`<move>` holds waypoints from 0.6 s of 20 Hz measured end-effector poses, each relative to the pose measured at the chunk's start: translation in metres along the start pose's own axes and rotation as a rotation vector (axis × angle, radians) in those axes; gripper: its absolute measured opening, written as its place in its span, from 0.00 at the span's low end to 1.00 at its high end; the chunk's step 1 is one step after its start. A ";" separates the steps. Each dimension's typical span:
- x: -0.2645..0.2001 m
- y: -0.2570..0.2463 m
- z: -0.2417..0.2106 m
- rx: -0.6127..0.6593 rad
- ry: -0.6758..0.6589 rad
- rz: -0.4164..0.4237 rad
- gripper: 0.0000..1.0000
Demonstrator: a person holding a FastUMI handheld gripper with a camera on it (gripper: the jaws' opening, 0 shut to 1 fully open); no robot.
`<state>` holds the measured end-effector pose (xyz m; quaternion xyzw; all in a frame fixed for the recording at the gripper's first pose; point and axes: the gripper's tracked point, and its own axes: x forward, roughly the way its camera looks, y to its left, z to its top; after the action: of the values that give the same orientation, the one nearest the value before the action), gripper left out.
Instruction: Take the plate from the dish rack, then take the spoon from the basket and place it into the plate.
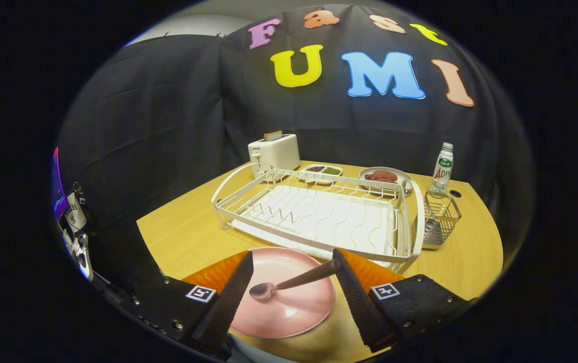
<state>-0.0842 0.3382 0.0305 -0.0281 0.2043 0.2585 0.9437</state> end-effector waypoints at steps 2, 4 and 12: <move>-0.002 -0.005 0.008 0.006 -0.019 -0.011 0.96; -0.005 -0.012 0.015 0.021 -0.036 -0.024 0.96; -0.016 -0.030 0.037 0.039 -0.075 -0.057 0.96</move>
<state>-0.0683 0.3103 0.0691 -0.0057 0.1728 0.2283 0.9581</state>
